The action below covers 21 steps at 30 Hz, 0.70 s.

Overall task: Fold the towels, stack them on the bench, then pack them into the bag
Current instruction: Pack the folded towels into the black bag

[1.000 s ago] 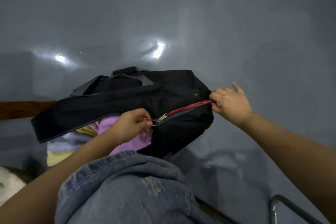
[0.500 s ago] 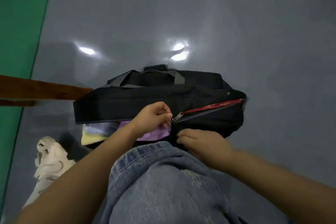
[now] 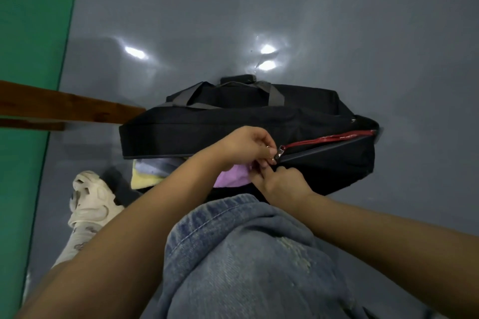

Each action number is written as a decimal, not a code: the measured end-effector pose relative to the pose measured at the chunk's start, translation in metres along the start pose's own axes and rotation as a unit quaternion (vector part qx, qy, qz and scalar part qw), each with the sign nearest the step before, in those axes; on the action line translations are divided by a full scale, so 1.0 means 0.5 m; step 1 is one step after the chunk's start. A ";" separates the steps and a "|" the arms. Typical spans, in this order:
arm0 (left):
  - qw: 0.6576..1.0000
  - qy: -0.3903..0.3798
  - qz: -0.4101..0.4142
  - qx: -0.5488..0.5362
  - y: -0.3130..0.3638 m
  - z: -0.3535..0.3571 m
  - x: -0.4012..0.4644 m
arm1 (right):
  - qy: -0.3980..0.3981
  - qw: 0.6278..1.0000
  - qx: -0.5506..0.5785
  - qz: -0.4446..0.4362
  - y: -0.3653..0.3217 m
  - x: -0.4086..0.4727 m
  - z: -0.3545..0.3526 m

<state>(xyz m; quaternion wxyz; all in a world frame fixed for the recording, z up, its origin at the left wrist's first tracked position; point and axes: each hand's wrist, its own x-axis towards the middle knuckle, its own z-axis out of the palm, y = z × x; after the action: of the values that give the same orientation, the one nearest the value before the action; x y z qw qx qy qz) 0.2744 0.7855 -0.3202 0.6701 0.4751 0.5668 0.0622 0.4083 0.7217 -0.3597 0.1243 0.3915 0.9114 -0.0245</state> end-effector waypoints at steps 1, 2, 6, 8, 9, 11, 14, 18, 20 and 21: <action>1.000 -0.006 -0.001 0.004 0.004 -0.002 -0.004 | 0.006 1.000 -0.014 0.002 0.003 0.005 -0.001; 1.000 -0.005 0.000 -0.005 0.001 -0.005 -0.011 | 0.012 1.000 -0.009 -0.005 0.008 0.009 -0.015; 0.983 0.149 0.098 0.034 -0.057 -0.009 -0.052 | 0.075 0.997 0.027 -0.017 0.028 -0.001 -0.023; 0.936 0.250 0.162 0.186 -0.116 -0.017 -0.077 | 0.076 0.997 0.022 -0.017 0.032 -0.012 -0.028; 0.924 0.238 0.177 0.242 -0.143 -0.019 -0.090 | 0.060 0.997 0.035 -0.027 0.029 -0.014 -0.028; 0.936 0.134 0.166 0.280 -0.180 -0.018 -0.101 | 0.039 0.998 0.048 -0.026 0.025 -0.016 -0.029; 0.950 -0.010 0.089 0.300 -0.178 0.005 -0.086 | 0.034 0.995 0.086 -0.044 0.017 -0.024 -0.034; 0.942 -0.065 0.038 0.328 -0.151 0.045 -0.063 | 0.128 0.982 0.116 -0.077 0.037 -0.041 -0.044; 0.966 -0.028 0.060 0.249 -0.133 0.048 -0.051 | 0.158 0.977 0.116 -0.083 0.048 -0.046 -0.035; 0.982 0.011 0.051 0.182 -0.112 0.043 -0.052 | 0.160 0.977 0.111 -0.086 0.048 -0.046 -0.031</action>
<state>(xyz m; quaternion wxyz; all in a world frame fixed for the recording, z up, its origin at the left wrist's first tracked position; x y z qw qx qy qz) 0.2574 0.7268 -0.3434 0.5616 0.6168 0.5514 -0.0030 0.4377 0.7244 -0.3379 -0.0698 0.3217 0.9415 -0.0728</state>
